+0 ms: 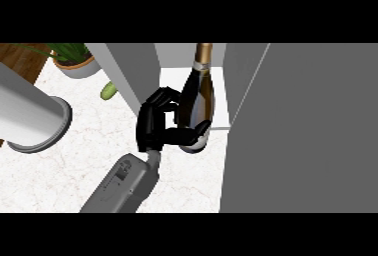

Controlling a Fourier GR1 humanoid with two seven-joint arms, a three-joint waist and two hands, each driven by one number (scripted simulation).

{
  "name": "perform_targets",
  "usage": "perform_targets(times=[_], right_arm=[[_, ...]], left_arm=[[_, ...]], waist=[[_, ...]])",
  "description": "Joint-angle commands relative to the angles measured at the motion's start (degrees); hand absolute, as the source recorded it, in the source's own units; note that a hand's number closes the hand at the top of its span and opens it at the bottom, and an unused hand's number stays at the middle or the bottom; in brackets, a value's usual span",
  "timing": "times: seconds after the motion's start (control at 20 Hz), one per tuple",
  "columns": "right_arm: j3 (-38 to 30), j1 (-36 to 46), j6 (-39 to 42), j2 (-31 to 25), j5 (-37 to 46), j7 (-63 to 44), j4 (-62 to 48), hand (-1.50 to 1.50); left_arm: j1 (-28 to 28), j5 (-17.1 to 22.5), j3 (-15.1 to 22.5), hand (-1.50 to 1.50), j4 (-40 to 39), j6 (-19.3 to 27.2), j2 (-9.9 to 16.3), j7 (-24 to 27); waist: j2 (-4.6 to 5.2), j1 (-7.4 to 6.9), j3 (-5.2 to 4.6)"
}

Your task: Pick up the wine, place it into the cabinet and close the cabinet

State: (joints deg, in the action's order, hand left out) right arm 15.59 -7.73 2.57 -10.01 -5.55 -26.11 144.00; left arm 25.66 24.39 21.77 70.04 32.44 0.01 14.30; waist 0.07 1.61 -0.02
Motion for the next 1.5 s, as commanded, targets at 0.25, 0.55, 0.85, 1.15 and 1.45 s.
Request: perform_targets(times=[0.25,0.55,0.85,1.15,1.45], right_arm=[[-2.9,-2.8,0.9,-0.7,-8.4,-4.8,12.0,-1.50],[2.0,-4.6,1.3,1.1,-4.3,-3.5,11.1,-1.50],[-1.7,-5.8,2.5,0.4,-7.7,-4.0,12.5,-1.50],[-4.2,-7.0,4.4,-0.2,-10.2,-3.2,12.0,-1.50],[-3.1,-5.6,4.8,1.4,-7.7,-1.5,9.0,-1.50]], left_arm=[[1.3,8.9,4.3,1.50,-11.8,1.0,0.0,10.9],[4.5,17.0,4.4,1.50,-18.3,-0.8,0.0,17.2],[10.2,21.1,2.3,1.50,-25.3,-2.8,0.0,16.3],[17.1,23.5,0.8,1.50,-29.6,-2.6,0.0,14.1],[23.6,25.6,-3.8,1.50,-38.9,-4.7,0.0,14.7]], waist=[[0.11,0.37,-0.04],[0.09,0.67,-0.07],[0.12,0.98,-0.03],[0.05,0.78,0.01],[0.33,0.76,-0.02]])
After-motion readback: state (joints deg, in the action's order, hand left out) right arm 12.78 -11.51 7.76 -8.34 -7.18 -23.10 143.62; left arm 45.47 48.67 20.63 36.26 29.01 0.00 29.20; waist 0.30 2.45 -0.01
